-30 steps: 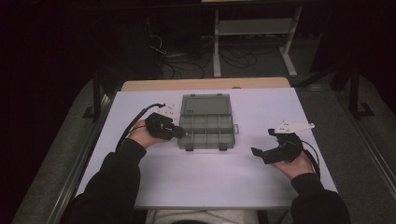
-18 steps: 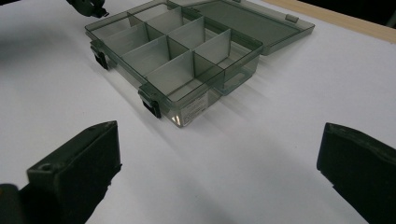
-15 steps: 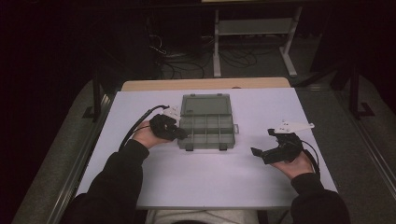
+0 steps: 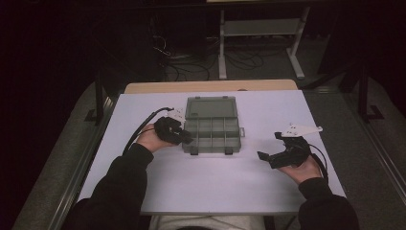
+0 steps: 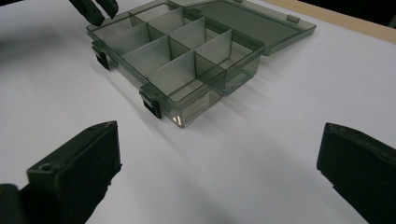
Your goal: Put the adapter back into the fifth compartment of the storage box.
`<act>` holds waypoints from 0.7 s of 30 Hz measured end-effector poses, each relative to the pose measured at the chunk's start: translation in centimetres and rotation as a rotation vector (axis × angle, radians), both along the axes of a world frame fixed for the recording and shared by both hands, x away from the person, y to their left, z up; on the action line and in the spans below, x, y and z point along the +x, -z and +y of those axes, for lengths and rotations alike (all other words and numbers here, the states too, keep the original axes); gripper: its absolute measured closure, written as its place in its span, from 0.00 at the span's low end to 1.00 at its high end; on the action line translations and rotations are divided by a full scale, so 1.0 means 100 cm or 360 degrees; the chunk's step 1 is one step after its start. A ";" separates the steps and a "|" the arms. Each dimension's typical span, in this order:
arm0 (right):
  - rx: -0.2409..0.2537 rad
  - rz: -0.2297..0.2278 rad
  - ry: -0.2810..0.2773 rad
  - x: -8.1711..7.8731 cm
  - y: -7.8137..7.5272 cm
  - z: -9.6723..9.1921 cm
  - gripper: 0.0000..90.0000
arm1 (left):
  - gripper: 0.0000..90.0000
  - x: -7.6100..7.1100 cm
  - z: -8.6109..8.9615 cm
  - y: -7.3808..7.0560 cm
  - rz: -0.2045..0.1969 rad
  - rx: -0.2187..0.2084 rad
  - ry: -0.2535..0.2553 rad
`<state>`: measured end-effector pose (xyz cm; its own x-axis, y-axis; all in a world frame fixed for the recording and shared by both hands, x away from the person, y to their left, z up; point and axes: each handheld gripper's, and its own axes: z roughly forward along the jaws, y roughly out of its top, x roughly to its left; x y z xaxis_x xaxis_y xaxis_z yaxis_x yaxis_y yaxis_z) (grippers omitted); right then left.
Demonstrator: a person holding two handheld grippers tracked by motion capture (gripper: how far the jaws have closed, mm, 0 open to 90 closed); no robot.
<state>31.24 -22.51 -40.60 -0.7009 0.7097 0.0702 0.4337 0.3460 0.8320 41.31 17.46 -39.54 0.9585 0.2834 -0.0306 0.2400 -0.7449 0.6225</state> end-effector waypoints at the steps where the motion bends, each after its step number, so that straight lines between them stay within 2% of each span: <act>1: 0.0001 0.0000 0.0000 0.000 0.000 0.000 0.00 | 0.75 0.000 0.001 -0.001 0.0012 -0.0005 -0.0002; 4: 0.0002 -0.0003 0.0002 0.000 0.000 0.000 0.00 | 0.72 -0.001 0.001 -0.001 0.0023 -0.0012 -0.0002; 5: 0.0002 -0.0003 0.0004 0.000 0.000 -0.001 0.00 | 0.67 -0.005 0.001 -0.002 0.0046 -0.0028 0.0017; 7: 0.0001 -0.0002 0.0003 0.000 0.000 -0.001 0.00 | 0.63 -0.007 0.003 -0.004 0.0046 -0.0047 0.0016; 11: 0.0002 -0.0001 0.0006 0.000 0.000 -0.001 0.00 | 0.52 -0.010 0.007 -0.008 0.0012 -0.0079 -0.0011; 13: 0.0003 -0.0001 0.0007 0.000 0.000 -0.001 0.00 | 0.45 -0.012 0.011 -0.010 0.0023 -0.0105 -0.0025; 17: -0.0001 0.0002 0.0008 0.000 0.000 0.000 0.00 | 0.40 -0.015 0.018 -0.013 0.0017 -0.0155 -0.0046; 19: -0.0001 0.0000 0.0008 0.000 0.000 0.000 0.00 | 0.38 -0.015 0.018 -0.013 0.0017 -0.0155 -0.0046; 21: 0.0003 -0.0002 0.0008 -0.001 -0.001 0.000 0.00 | 0.32 -0.018 0.024 -0.017 -0.0014 -0.0178 -0.0076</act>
<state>31.16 -22.53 -40.53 -0.6976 0.7130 0.0703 0.4341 0.3425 0.8332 39.55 19.91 -37.82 0.9445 0.3237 -0.0562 0.2675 -0.6584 0.7036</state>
